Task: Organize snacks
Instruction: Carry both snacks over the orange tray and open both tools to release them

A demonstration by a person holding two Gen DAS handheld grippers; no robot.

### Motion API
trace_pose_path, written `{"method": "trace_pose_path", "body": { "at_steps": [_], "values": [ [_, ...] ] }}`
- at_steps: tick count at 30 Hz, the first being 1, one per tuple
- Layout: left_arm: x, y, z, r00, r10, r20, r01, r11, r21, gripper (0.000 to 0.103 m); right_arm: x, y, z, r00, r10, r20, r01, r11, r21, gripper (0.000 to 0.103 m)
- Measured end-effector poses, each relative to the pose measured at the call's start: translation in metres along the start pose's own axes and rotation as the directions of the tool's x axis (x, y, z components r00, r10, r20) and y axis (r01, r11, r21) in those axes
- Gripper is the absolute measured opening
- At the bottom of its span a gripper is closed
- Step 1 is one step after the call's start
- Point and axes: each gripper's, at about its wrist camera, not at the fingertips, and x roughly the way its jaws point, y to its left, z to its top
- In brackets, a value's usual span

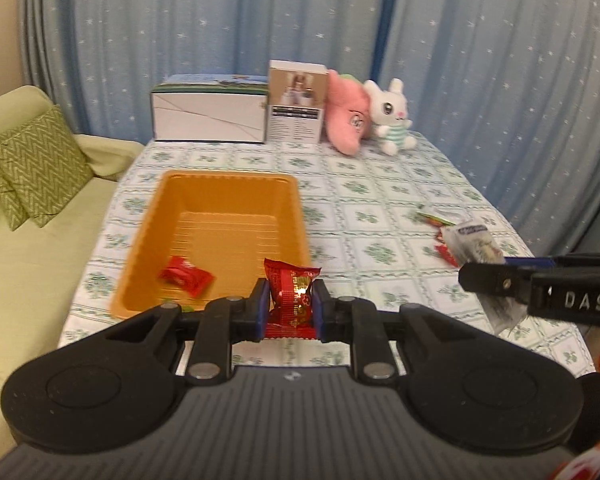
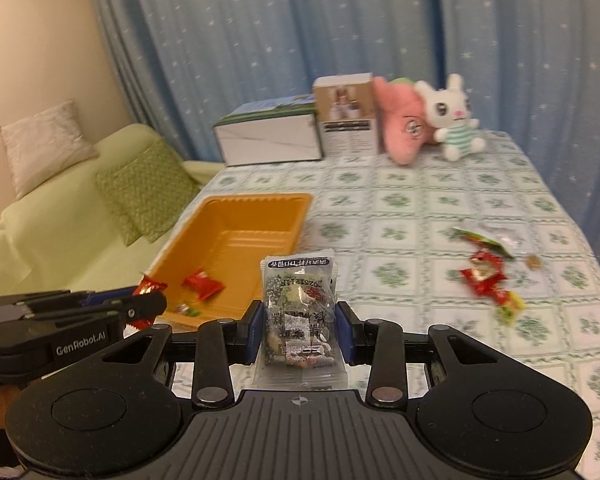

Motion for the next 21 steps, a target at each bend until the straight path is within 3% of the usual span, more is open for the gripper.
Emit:
{"method": "trace_pose_path", "body": {
  "at_steps": [10,21],
  "values": [
    [0.003,0.053,0.021,0.999,0.049,0.001,-0.049,0.999,-0.018,0.020,0.042,0.030,0.014,0.998,0.043,-0.040,-0.045,0.998,-0.049,0.038],
    [0.053,0.087,0.046,0.998,0.032,-0.046,-0.033,0.999,-0.014,0.020,0.108,0.033,0.035,0.994,0.077,-0.082,-0.081,0.996,-0.041,0.038]
  ]
}}
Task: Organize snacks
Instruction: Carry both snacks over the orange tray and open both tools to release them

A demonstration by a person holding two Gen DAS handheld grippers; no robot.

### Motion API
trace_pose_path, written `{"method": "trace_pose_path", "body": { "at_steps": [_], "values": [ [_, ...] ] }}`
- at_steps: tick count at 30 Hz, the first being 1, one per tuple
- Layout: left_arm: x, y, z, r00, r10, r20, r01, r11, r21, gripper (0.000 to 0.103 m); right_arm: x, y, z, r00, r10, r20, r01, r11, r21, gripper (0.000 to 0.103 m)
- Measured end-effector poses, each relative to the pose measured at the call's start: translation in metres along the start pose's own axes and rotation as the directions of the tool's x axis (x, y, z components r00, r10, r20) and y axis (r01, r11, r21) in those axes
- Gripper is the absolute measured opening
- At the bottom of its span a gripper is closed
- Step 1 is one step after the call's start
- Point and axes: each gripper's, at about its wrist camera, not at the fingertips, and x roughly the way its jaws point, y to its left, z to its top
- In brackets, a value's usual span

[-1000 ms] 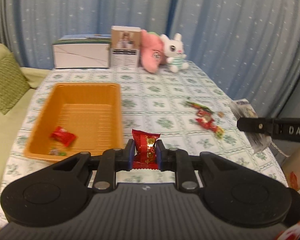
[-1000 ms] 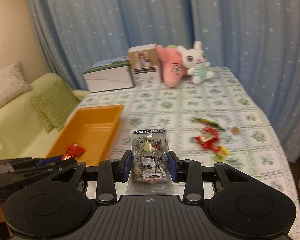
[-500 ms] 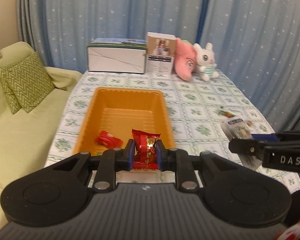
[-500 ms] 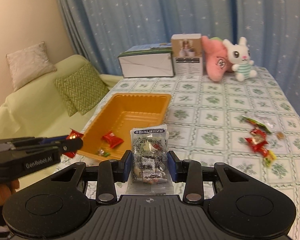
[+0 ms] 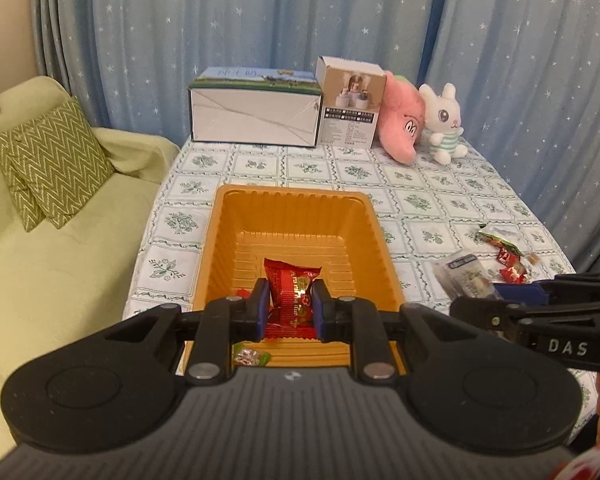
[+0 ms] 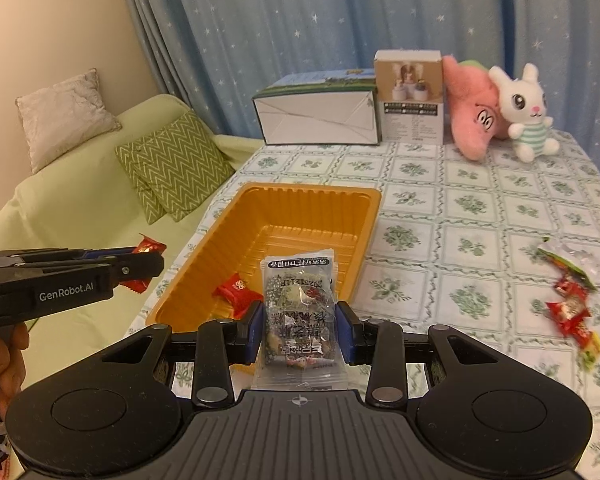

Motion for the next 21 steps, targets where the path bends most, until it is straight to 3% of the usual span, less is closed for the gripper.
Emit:
{"method": "trace_pose_path", "body": {
  "at_steps": [10,13,18,21],
  "values": [
    [0.052,0.009,-0.005,0.997,-0.029,-0.073,0.028,1.000,-0.006,0.020,0.045,-0.012,0.002,0.999,0.000,-0.048,0.001,1.000,0.028,0.038],
    [0.061,0.011,-0.006,0.996,-0.025,-0.088,0.023,1.000,-0.014,0.030,0.049,-0.015,0.002,0.999,-0.002,-0.052,0.004,0.999,0.038,0.038],
    [0.057,0.017,-0.006,0.997,-0.009,-0.071,0.008,1.000,-0.016,0.034,0.052,-0.015,0.004,0.999,-0.005,-0.050,0.007,0.999,0.040,0.038],
    [0.048,0.022,-0.004,0.999,0.001,-0.047,-0.002,1.000,-0.030,0.046,0.054,-0.013,0.004,0.999,-0.001,-0.050,0.004,0.999,0.042,0.038]
  ]
}}
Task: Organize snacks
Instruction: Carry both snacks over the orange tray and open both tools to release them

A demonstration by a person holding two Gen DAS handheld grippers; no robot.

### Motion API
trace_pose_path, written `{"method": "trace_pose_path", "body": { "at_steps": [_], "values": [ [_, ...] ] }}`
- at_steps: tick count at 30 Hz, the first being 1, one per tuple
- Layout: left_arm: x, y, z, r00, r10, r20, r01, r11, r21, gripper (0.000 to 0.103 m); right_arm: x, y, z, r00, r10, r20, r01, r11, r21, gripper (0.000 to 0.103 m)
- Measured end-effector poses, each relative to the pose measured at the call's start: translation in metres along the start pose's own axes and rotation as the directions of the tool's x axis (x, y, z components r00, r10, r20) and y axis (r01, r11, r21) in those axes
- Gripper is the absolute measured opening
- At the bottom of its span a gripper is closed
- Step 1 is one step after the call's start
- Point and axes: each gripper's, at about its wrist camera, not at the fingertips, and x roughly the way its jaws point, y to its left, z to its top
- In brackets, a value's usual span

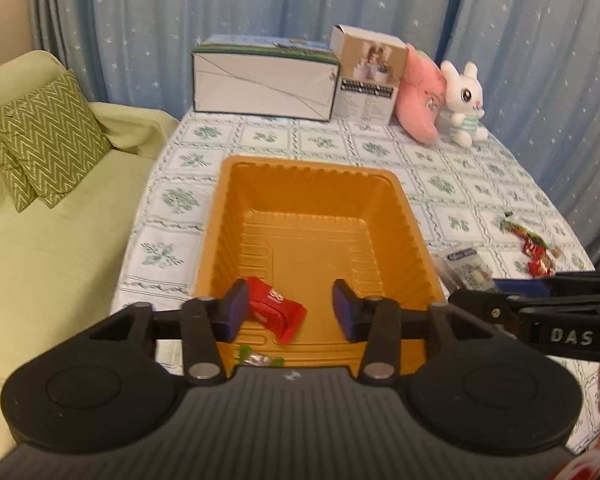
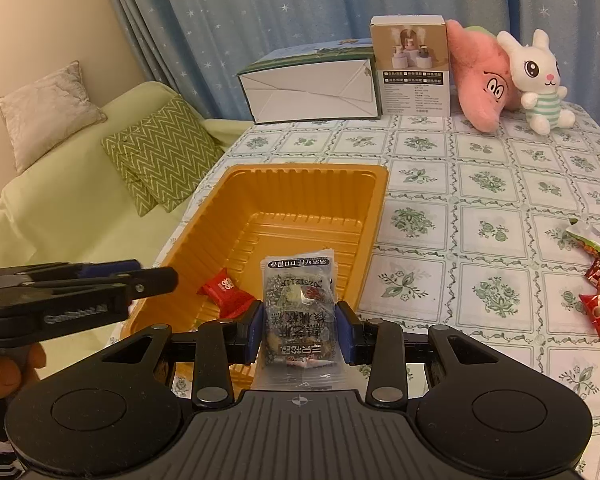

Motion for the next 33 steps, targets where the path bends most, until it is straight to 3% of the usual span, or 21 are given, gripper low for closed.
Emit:
{"method": "trace_pose_path", "body": {
  "at_steps": [12,14,15,16,33],
  "values": [
    [-0.022,0.012,-0.002,0.998,0.042,0.040,-0.041,0.999,-0.029,0.060,0.016,0.014,0.009,0.997,0.077,0.007,-0.076,0.997,-0.018,0.039],
    [-0.024,0.013,-0.003,0.998,0.047,0.039,-0.046,0.998,-0.031,0.064,0.014,0.013,0.012,0.996,0.086,0.021,-0.086,0.996,-0.012,0.048],
    [-0.025,0.012,-0.004,0.998,0.049,0.039,-0.048,0.998,-0.032,0.064,0.012,0.011,0.012,0.996,0.082,0.033,-0.082,0.997,-0.003,0.061],
    [-0.026,0.012,-0.005,0.998,0.050,0.040,-0.049,0.998,-0.033,0.066,0.008,0.009,0.012,0.996,0.073,0.048,-0.073,0.997,0.012,0.066],
    [-0.063,-0.049,-0.016,0.997,-0.006,0.078,0.005,1.000,0.022,0.076,-0.089,-0.040,-0.026,0.989,-0.115,0.097,0.104,0.988,0.118,0.067]
  ]
}}
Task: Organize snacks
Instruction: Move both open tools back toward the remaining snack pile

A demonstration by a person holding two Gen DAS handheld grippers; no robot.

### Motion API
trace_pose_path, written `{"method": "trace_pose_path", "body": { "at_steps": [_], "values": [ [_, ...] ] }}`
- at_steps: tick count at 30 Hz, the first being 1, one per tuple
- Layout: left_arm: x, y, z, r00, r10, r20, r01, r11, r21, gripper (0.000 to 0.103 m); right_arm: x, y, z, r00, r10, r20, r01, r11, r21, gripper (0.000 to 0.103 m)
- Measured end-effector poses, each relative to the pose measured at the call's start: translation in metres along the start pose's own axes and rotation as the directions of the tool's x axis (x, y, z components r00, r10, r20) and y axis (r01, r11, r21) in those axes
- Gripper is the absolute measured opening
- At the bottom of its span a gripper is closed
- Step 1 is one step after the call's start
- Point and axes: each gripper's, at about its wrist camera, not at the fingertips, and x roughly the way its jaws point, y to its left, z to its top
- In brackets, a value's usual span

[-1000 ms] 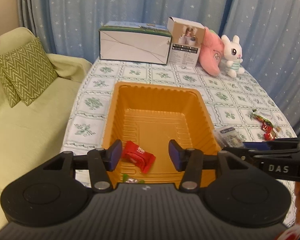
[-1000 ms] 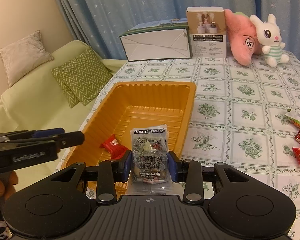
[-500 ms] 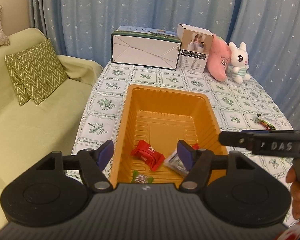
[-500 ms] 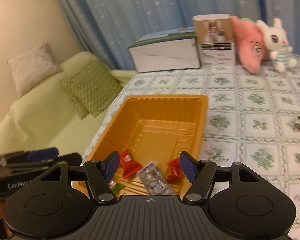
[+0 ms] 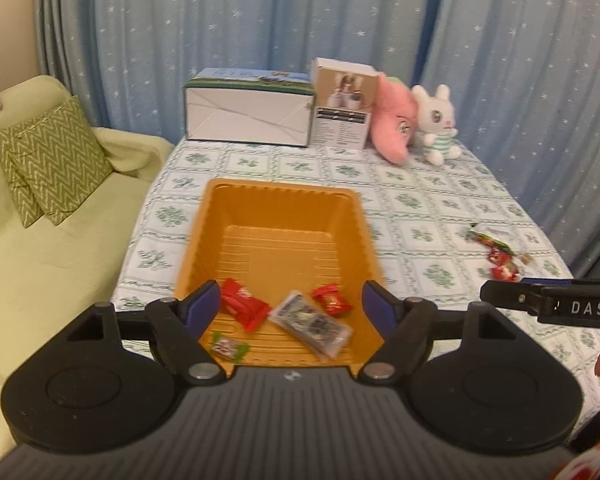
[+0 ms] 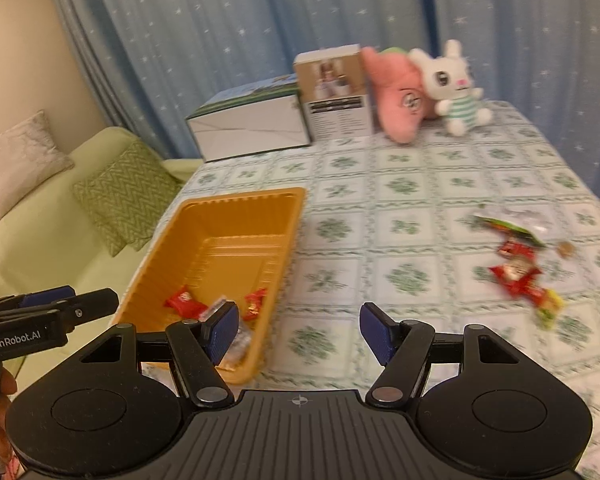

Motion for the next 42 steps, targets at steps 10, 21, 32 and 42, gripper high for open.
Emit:
{"method": "trace_pose_path", "body": {
  "at_steps": [10,21,32,42],
  "values": [
    [-0.017,-0.063,-0.001,0.996,-0.087,0.021,0.086,0.995,0.053,0.086,-0.057,-0.051,-0.014,0.994,-0.102,0.033,0.100,0.993,0.067,0.069],
    [-0.014,-0.119,-0.005,0.988,-0.157,0.006,0.156,0.981,0.113,0.091,-0.103,-0.109,-0.025,0.975,-0.211,0.076,0.198,0.969,0.149,0.070],
    [0.004,-0.155,-0.004,0.981,-0.190,-0.028,0.192,0.972,0.135,0.096,-0.123,-0.167,-0.031,0.957,-0.281,0.078,0.253,0.933,0.258,0.070],
    [0.037,-0.185,-0.003,0.977,-0.205,-0.056,0.212,0.959,0.186,0.096,-0.102,-0.190,-0.028,0.959,-0.274,0.068,0.243,0.923,0.298,0.070]
  ]
}}
